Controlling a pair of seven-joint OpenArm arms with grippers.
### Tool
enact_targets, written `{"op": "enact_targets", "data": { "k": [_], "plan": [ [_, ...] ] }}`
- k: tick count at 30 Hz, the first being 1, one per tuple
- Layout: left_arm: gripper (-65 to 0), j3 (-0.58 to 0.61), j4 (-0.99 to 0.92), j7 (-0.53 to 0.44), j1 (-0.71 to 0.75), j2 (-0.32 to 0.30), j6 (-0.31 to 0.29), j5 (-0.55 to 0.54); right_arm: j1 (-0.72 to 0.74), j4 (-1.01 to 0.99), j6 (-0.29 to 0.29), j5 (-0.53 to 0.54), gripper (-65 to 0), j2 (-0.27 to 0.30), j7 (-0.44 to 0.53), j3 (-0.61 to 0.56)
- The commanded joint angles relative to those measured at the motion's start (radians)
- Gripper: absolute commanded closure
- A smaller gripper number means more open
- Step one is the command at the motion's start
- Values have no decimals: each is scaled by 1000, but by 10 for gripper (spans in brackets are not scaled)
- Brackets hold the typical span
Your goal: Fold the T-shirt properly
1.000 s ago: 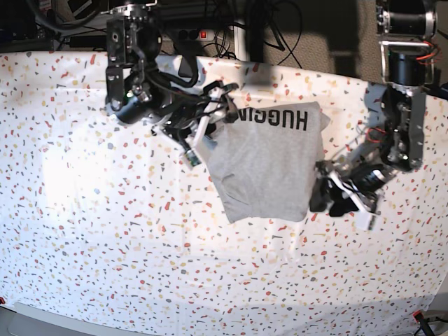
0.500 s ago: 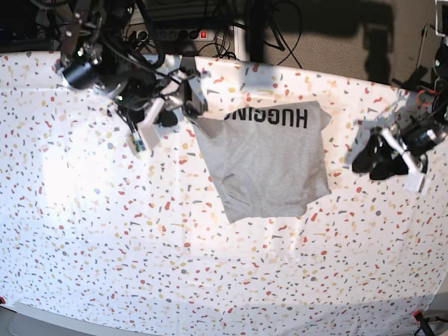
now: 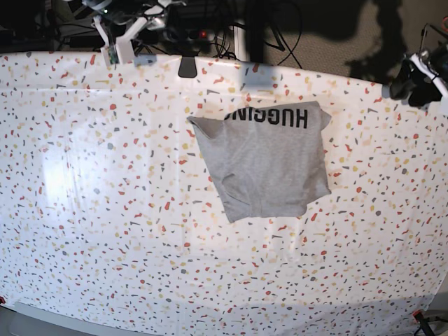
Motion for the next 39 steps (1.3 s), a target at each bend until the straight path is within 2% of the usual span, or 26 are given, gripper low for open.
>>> {"op": "enact_targets", "data": {
  "k": [1, 4, 8, 13, 16, 17, 19, 26, 30, 35, 39],
  "plan": [
    [-320, -23, 12, -24, 36, -6, -1, 16, -45, 19, 7, 2, -296, 1, 26, 6],
    [-320, -39, 9, -61, 130, 43, -2, 125, -132, 16, 7, -37, -296, 1, 54, 8],
    [-320, -39, -1, -143, 221, 146, -21, 256, -195, -12, 7, -53, -296, 1, 50, 8],
    [-320, -39, -20, -158, 261, 290, -35, 364, -193, -159, 7, -55, -296, 1, 55, 8],
    [-320, -39, -103, -162, 253, 345, -35, 394, -155, -313, 7, -138, -296, 1, 114, 8],
    [-320, -38, -145, -174, 246, 356, -35, 404, -136, -376, 7, -170, -296, 3, 140, 8],
    [-320, -38, -254, -215, 225, 370, -36, 435, -91, -515, 7, -206, -297, 48, 180, 8],
    [-320, -37, -744, -410, 65, 372, -35, 604, 128, -1057, 7, -207, -296, 226, 256, 8],
    [-320, -37, -964, -428, -59, 372, -34, 653, 269, -1348, 7, -212, -297, 305, 326, 8],
    [-320, -37, -1149, -427, -195, 377, -30, 687, 425, -1618, 7, -349, -297, 360, 451, 6],
    [-320, -37, -1242, -433, -278, 410, 69, 755, 525, -1731, 7, -414, -297, 367, 488, 6]
  ]
}}
